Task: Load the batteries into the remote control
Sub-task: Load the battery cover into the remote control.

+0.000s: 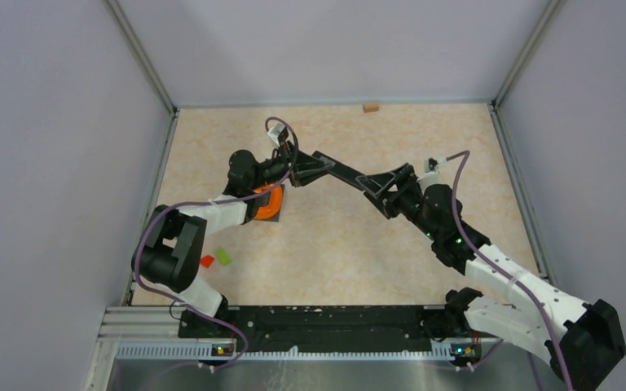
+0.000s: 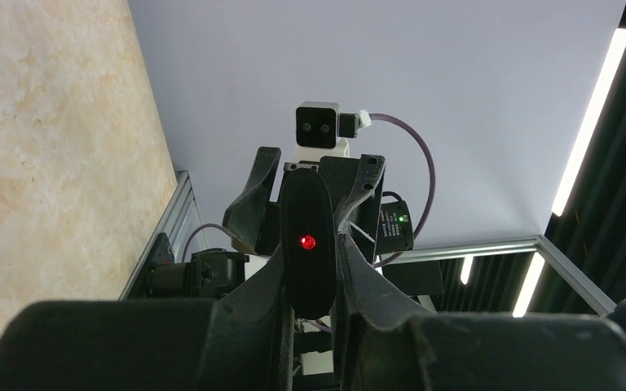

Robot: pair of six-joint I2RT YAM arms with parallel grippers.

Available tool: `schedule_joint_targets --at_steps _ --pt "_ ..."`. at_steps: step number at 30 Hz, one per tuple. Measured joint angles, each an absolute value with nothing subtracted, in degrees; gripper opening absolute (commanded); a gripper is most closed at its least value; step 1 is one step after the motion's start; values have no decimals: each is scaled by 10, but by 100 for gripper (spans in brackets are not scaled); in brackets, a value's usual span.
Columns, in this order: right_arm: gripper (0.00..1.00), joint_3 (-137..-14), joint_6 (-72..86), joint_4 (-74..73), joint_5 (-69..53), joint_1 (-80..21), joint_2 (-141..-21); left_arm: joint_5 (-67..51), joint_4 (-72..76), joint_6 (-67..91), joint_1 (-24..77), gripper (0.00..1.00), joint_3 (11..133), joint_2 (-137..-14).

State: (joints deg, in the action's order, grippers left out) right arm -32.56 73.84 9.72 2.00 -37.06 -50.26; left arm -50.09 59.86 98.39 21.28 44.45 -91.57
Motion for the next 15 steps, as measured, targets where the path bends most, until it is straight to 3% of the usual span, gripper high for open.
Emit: schedule_joint_targets --at_steps 10,15 --pt "68 -347 709 110 1 -371 -548 -503 566 943 213 0 444 -901" --pt "55 -371 695 115 -19 -371 -575 -503 549 915 212 0 444 -883"
